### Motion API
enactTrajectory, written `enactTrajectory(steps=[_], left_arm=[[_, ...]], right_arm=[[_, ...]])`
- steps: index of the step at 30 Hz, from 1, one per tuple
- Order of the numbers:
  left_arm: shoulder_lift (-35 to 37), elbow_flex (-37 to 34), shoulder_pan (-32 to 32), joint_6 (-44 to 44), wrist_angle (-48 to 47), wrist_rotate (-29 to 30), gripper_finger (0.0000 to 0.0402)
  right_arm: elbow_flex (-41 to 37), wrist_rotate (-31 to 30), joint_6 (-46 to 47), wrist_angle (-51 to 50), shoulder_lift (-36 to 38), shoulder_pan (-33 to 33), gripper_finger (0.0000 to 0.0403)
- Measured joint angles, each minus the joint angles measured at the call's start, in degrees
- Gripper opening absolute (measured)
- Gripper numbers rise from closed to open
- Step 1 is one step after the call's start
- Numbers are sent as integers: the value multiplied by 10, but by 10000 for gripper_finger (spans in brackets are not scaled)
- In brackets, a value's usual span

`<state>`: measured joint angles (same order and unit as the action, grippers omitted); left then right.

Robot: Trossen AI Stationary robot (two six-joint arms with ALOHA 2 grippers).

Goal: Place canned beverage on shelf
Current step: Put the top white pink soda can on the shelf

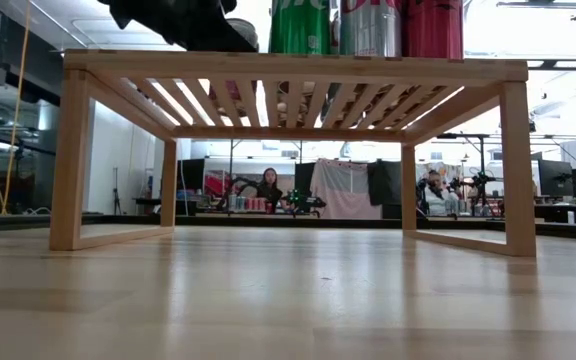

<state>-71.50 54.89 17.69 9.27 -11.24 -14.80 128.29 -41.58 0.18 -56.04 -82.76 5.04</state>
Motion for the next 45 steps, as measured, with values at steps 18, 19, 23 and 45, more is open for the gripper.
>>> enactTrajectory(steps=[18, 19, 23, 45], left_arm=[[10, 0, 0, -11, -15, 0, 297], [12, 0, 0, -11, -13, 0, 297], [14, 0, 0, -11, -12, 0, 298], [12, 0, 0, -9, -13, 11, 299]], right_arm=[[0, 0, 0, 0, 0, 0, 397], [0, 0, 0, 0, 0, 0, 397], [0, 0, 0, 0, 0, 0, 397], [0, 0, 1, 0, 0, 0, 397]])
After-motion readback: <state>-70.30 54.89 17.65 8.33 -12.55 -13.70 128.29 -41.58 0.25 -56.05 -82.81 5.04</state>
